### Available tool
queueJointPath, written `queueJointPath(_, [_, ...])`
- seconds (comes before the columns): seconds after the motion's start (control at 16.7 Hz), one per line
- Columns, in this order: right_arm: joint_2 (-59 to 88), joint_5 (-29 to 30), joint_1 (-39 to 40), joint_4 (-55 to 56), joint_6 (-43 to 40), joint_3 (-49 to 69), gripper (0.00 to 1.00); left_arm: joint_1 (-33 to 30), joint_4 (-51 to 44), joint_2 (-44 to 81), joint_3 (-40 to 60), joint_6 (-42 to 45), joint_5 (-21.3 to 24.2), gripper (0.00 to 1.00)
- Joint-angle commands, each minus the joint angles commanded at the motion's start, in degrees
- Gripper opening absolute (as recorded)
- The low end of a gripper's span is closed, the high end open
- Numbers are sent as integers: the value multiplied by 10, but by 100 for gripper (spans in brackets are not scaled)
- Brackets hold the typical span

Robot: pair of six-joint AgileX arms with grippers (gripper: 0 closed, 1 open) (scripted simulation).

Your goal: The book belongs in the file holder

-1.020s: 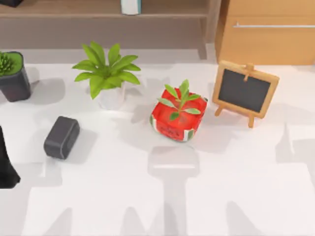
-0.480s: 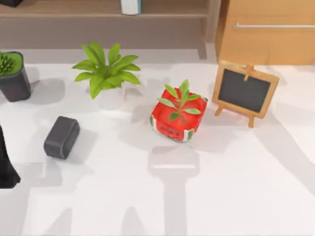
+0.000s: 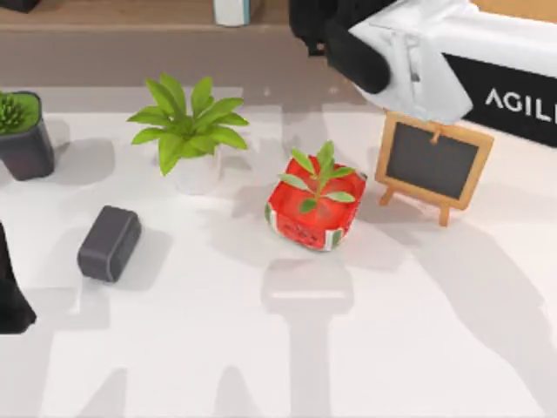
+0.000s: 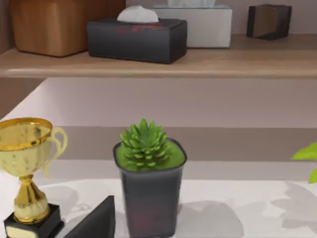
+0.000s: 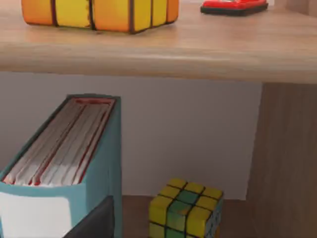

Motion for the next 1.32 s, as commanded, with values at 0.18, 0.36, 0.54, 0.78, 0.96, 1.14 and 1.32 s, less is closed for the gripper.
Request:
queueJointPath(0.18, [134, 33, 26, 28, 4, 99, 100, 0, 0, 0, 0, 0, 0, 100])
queueJointPath(0.36, [221, 55, 40, 46, 8, 166, 100, 0, 0, 0, 0, 0, 0, 100])
queueJointPath(0.54, [257, 64, 43, 55, 11, 195, 100, 0, 0, 0, 0, 0, 0, 100])
queueJointPath(0.78, [257, 64, 43, 55, 11, 195, 100, 0, 0, 0, 0, 0, 0, 100])
queueJointPath(0.96, [260, 61, 39, 51, 11, 201, 100, 0, 0, 0, 0, 0, 0, 100])
queueJointPath(1.14, [279, 55, 34, 36, 11, 237, 100, 0, 0, 0, 0, 0, 0, 100])
queueJointPath(1.32, [296, 50, 29, 22, 10, 268, 100, 0, 0, 0, 0, 0, 0, 100])
